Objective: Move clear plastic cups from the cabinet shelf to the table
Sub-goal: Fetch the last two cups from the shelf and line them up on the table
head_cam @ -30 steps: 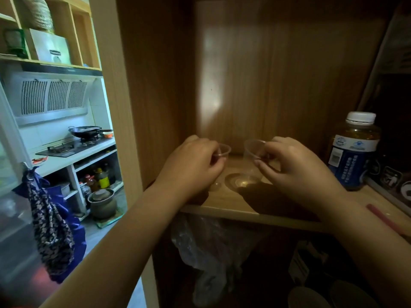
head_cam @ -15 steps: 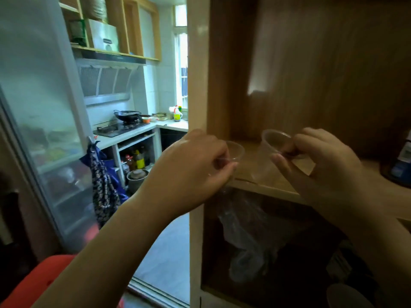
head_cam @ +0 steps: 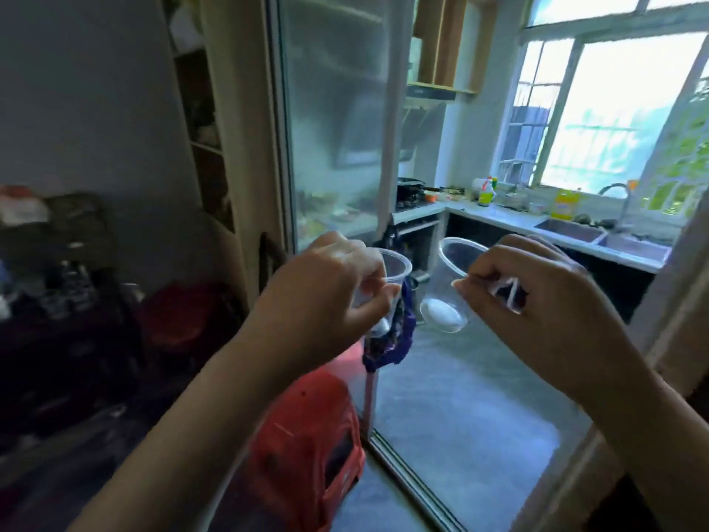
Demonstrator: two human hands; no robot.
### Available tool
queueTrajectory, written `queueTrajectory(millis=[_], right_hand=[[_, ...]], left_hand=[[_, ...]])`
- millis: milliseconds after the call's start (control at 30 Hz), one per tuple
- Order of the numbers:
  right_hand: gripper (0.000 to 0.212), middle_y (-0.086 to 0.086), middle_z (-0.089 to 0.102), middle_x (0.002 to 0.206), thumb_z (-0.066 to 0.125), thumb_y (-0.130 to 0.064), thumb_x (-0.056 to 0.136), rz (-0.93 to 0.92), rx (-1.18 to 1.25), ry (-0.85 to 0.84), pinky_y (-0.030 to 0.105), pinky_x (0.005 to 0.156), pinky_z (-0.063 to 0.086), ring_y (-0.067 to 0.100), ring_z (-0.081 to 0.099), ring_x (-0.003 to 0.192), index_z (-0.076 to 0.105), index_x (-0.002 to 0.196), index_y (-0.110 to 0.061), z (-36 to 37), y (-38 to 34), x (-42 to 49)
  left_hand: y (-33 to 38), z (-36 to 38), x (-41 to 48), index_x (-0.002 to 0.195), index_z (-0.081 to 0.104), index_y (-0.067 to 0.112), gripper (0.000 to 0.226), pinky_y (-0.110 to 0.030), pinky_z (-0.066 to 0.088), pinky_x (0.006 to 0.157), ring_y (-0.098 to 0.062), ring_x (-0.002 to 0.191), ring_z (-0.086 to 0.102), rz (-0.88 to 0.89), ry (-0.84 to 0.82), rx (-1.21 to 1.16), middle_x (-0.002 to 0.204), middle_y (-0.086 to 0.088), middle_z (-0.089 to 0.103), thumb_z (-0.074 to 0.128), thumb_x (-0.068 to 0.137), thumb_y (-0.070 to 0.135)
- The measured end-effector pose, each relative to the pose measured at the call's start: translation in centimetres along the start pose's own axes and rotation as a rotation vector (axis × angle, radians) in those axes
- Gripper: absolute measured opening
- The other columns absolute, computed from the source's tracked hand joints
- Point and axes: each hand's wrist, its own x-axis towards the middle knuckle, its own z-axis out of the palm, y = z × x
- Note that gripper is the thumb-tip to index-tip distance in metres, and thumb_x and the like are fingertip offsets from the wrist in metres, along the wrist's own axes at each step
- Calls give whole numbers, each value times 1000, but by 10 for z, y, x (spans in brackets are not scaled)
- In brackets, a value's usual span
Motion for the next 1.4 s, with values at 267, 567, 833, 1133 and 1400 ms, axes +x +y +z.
queueTrajectory(millis=[267,567,833,1133,1400], right_hand=[[13,-9,55,75,64,-30,81,-164,233,-132,28,69,42,14,52,79,61,77,-18,168,-131,63],[18,-10,56,77,58,-35,80,-317,445,-252,25,66,42,11,50,78,65,80,-19,291,-225,110],[10,-14,56,81,62,-31,83,-384,490,-326,27,68,44,13,53,83,66,81,-22,402,-237,160],[14,-14,58,75,59,-34,83,-434,548,-329,29,61,48,10,51,76,63,77,-23,528,-211,247],[18,-13,61,78,57,-36,84,-433,611,-390,26,66,48,10,54,81,66,77,-21,647,-214,308]], left_hand=[[-130,-111,-115,70,56,15,22,-31,40,63,-13,74,45,-253,12,228,67,7,53,56,83,33],[-223,-172,-196,69,54,18,24,-20,33,57,-7,71,38,-492,59,420,66,11,48,53,84,37],[-322,-169,-213,69,53,21,20,-23,37,59,-7,73,43,-588,70,506,66,14,48,57,83,35],[-469,-160,-171,72,57,24,16,-12,29,56,-4,72,42,-692,69,550,62,20,37,57,82,35],[-584,-148,-167,75,62,22,13,-12,30,55,-4,72,45,-752,30,534,65,19,40,61,83,32]])
